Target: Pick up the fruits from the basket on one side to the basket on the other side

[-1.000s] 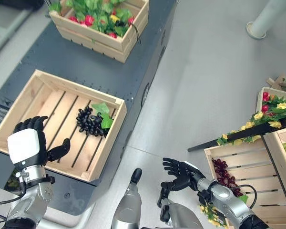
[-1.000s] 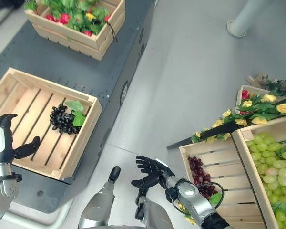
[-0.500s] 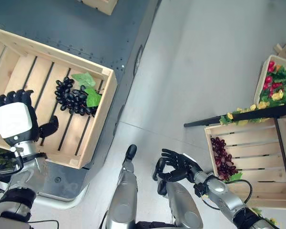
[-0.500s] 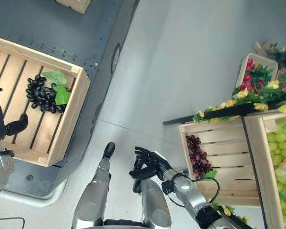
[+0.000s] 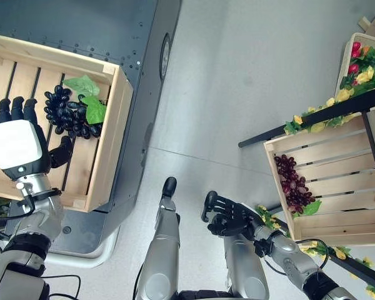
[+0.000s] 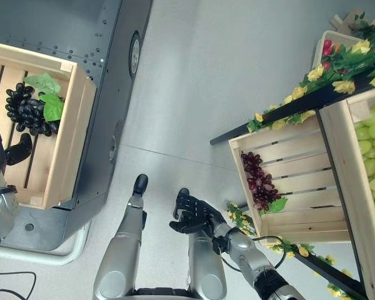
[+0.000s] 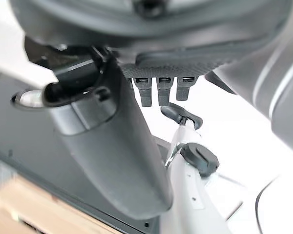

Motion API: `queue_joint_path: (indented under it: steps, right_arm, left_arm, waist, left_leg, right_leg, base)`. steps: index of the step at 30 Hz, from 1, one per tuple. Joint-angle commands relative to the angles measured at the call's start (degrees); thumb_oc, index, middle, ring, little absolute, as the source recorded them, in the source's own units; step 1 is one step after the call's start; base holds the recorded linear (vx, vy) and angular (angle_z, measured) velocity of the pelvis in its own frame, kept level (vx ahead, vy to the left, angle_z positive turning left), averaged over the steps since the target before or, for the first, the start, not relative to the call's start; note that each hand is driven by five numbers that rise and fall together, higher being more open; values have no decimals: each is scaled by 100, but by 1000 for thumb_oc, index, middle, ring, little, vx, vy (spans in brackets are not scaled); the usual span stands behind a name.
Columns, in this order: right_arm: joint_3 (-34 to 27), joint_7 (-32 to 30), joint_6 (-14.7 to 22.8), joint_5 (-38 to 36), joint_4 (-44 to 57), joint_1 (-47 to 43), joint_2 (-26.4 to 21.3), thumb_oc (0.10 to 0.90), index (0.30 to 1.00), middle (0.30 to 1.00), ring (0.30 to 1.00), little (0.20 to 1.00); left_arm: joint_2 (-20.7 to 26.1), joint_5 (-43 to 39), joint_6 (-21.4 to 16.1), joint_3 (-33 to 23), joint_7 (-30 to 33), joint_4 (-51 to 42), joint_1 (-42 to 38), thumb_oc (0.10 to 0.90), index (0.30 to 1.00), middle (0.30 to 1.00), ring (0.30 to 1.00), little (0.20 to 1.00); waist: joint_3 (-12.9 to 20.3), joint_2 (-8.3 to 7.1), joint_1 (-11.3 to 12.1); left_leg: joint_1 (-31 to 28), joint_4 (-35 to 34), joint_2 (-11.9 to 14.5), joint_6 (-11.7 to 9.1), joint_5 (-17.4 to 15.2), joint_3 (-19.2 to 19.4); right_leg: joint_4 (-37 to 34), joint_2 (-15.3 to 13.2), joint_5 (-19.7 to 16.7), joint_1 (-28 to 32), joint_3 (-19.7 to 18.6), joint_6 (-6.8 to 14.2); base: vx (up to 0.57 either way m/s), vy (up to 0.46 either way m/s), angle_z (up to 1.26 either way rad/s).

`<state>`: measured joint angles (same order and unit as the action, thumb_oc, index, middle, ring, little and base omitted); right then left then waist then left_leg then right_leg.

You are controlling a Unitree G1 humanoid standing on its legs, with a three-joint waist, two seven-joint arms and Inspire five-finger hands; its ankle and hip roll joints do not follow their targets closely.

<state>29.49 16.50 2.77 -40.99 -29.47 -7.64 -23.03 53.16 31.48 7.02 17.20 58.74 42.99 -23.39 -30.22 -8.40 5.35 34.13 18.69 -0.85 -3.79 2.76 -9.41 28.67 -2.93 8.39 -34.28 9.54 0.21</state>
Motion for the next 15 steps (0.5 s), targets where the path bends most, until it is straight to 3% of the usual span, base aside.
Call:
queue_joint_path:
  steps: [1, 7, 15]
  right_arm:
    - [-138, 483, -76, -463, 409, 343, 10, 800, 900, 900, 900, 900]
    - [-270, 604, -212, -319, 281, 339, -93, 800, 900, 900, 900, 900]
    - [-253, 556, -236, -371, 304, 364, -130, 800, 900, 900, 900, 900]
  left_arm:
    - [373, 557, 231, -160, 39, -137, -187, 800, 900, 900, 900, 900]
    - [598, 645, 404, 190, -253, -218, -213, 800, 900, 900, 900, 900]
    - [749, 501, 495, 314, -469, -121, -475, 800, 900, 900, 900, 900]
  waist:
    - [43, 344, -112]
    - [43, 403, -160]
    - [43, 333, -170]
  left_leg:
    - [39, 254, -408, 425, -294, 500]
    - [149, 321, -385, 397, -289, 563]
    - [278, 421, -369, 381, -315, 620]
  right_leg:
    - [99, 387, 58, 228, -43, -93]
    - [159, 383, 89, 161, -26, -98]
    - [193, 391, 133, 147, 6, -115]
  base:
    - [0, 46, -4]
    - [-4, 36, -5]
    - [0, 0, 0]
